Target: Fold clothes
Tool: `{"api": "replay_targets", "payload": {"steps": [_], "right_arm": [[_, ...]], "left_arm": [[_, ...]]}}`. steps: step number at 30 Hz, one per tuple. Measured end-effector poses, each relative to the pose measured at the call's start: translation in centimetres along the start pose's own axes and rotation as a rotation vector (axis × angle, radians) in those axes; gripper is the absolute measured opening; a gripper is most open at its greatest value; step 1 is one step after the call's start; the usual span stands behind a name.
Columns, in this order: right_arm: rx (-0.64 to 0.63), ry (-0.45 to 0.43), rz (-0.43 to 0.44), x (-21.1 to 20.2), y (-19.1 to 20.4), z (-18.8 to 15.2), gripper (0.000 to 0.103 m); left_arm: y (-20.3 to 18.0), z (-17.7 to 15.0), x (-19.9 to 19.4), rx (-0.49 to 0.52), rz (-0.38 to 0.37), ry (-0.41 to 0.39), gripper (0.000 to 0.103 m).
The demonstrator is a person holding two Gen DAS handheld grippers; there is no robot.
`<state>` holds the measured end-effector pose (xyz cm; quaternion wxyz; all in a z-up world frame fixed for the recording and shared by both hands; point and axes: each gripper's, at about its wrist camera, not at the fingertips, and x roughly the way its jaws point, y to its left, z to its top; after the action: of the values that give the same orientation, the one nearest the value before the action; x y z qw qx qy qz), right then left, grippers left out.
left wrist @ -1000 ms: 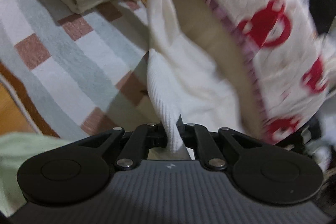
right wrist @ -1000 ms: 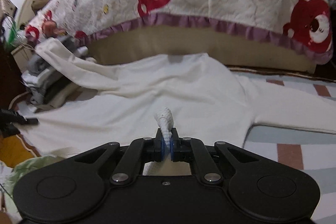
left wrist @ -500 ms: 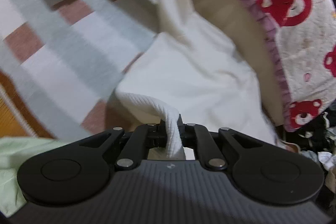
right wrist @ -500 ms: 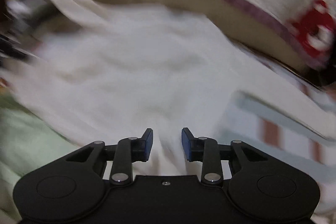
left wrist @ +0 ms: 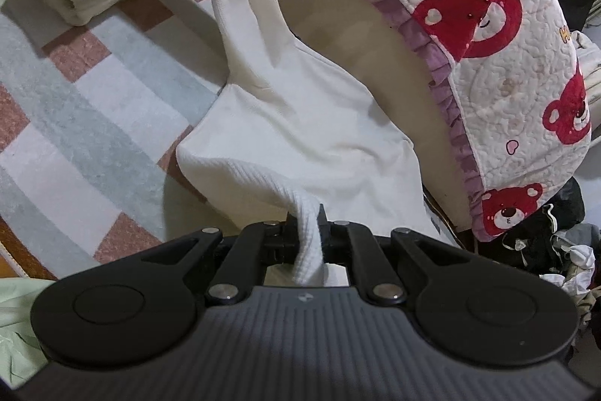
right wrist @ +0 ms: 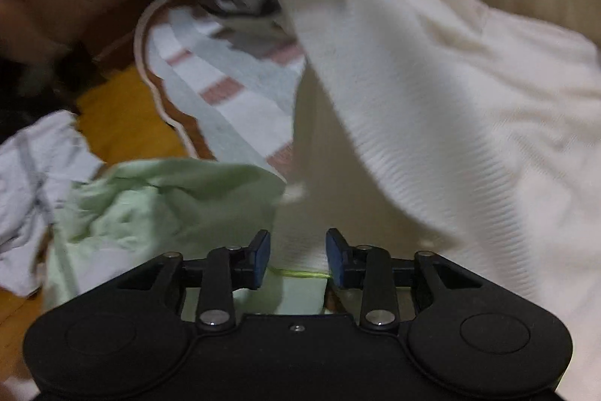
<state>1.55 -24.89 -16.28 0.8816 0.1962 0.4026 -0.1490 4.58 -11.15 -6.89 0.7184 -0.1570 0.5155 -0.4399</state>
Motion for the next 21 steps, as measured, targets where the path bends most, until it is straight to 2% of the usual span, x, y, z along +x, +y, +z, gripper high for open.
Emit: {"api": "replay_targets", "payload": {"steps": [2,5,6,7,8,12,15,19,21], "right_arm": [[0.006,0.03,-0.017,1.6,0.3,-0.6,0.056],[-0.007,0.032,-0.007,2.2,0.5,-2.0,0.059],[-0.018,0.025,-0.004,1.9,0.5,-2.3,0.057],[-0.027,0.018,-0.003,1.7,0.4,-2.4,0.047],[-0.02,0.012,-0.015,1.3,0.1,-2.5,0.015],[0.098,-0.054,0.058,-2.7,-2.9,-2.7,0.015],[0.023,-0.085,0.047,-6.2,-3.3,-2.9,0.015],[-0.104,-0.068,0.053,-10.6,-2.9,-3.5,0.014],[-0.095,-0.068,0.13,-13.0,-3.2,-4.2,0.014]], "left_arm": [[0.2,-0.1,-0.2,0.022,0.026,-0.009,0.005],[0.4,-0.2,-0.4,0.057,0.066,-0.022,0.005],[0.5,-0.3,-0.5,0.068,0.08,-0.027,0.005],[0.5,-0.3,-0.6,0.079,0.093,-0.031,0.005],[0.6,-0.3,-0.7,0.091,0.106,-0.036,0.005],[0.9,-0.5,-1.0,0.137,0.16,-0.054,0.005],[1.3,-1.2,-2.3,0.148,0.197,-0.067,0.005],[1.9,-2.6,-4.8,0.147,0.244,-0.084,0.005],[2.3,-3.3,-6.0,0.147,0.268,-0.092,0.005]]}}
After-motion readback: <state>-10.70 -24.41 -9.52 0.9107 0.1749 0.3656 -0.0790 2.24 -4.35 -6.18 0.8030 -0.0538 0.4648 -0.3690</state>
